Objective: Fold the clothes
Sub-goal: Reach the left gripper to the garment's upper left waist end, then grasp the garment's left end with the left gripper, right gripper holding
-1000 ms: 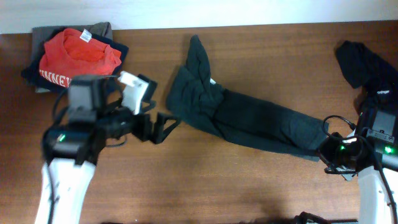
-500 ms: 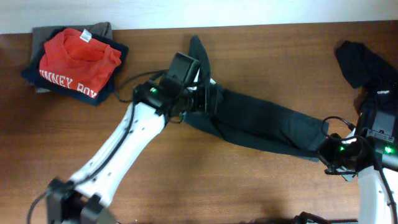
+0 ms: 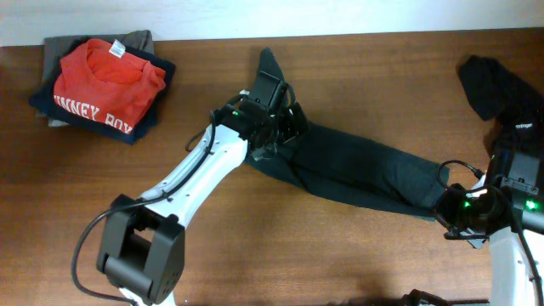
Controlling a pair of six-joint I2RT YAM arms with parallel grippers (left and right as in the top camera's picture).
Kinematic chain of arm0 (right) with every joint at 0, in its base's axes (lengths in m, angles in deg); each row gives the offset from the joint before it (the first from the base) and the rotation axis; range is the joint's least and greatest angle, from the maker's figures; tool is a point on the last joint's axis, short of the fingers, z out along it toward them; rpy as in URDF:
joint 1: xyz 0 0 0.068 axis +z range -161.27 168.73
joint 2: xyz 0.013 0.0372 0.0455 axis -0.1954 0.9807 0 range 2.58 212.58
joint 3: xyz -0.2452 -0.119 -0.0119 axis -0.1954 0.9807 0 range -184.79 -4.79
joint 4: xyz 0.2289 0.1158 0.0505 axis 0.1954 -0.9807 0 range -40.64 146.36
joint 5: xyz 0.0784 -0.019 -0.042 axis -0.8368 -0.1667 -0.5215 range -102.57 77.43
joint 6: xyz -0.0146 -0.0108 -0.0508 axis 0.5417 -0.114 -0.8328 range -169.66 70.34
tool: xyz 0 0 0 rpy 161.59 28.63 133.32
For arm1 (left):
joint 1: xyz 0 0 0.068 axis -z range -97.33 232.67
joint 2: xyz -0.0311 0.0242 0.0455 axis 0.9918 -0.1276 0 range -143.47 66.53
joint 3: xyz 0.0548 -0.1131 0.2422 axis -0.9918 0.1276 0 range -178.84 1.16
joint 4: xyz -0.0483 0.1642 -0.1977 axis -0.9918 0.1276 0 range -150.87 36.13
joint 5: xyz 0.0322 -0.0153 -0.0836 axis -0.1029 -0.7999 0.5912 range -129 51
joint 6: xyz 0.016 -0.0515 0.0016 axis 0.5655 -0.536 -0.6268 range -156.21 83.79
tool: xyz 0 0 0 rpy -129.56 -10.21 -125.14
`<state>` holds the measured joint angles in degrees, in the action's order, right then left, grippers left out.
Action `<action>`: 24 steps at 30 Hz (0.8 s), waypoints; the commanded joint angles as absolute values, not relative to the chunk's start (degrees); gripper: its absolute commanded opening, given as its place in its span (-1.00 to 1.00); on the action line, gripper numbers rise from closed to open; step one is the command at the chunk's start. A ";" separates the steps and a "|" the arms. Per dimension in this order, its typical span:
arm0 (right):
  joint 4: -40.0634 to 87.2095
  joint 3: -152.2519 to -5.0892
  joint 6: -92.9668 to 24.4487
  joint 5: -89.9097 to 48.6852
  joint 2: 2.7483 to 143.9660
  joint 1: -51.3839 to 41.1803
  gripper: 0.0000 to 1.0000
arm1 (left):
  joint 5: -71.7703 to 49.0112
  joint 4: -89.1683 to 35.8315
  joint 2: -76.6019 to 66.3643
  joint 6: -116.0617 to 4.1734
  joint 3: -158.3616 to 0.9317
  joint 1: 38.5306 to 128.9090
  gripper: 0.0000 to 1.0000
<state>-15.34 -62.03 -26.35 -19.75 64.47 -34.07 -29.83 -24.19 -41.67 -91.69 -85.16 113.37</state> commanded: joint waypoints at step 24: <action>-16.30 -63.21 -26.94 -20.08 64.47 -33.83 -0.92 | -29.76 -34.37 -51.64 -118.01 -86.06 110.22 0.61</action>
